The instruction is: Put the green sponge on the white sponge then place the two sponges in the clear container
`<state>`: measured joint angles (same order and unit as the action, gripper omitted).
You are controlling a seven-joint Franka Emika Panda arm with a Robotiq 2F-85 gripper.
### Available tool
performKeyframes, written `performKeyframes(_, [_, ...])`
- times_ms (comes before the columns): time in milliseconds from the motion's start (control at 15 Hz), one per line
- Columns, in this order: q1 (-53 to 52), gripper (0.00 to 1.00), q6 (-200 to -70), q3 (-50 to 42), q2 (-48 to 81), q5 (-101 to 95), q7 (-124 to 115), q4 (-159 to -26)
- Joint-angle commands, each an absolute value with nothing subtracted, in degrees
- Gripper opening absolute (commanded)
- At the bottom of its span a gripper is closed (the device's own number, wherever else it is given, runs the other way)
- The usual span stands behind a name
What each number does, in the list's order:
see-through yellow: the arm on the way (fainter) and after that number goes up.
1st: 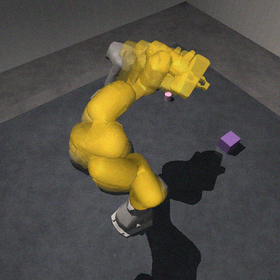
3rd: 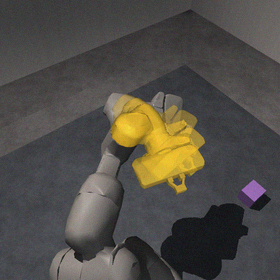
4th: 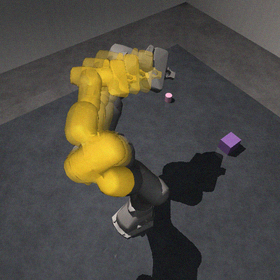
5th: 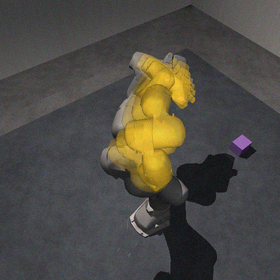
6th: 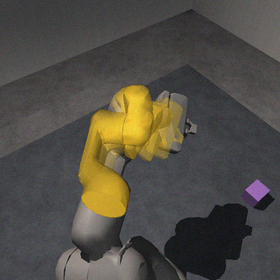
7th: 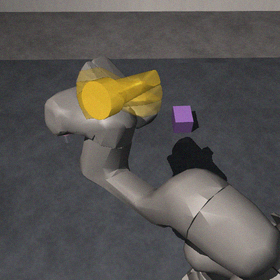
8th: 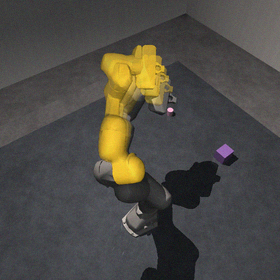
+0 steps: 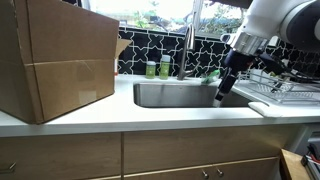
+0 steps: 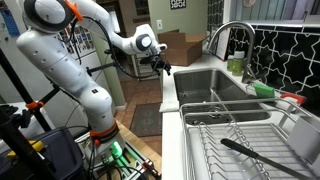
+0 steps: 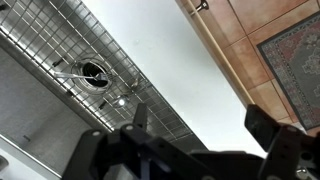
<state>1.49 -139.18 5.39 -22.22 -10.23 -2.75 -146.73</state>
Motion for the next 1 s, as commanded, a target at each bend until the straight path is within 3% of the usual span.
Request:
performKeyframes(0, [4.9, 1.00, -140.6, 1.2, -22.2, -9.7, -5.5, -145.2])
performKeyframes(467, [15.8, 1.00, -144.3, -10.1, -19.7, -9.2, -6.8, -140.3])
performKeyframes(933, [15.5, 1.00, -142.1, -7.9, -21.0, -12.1, -5.4, -140.8])
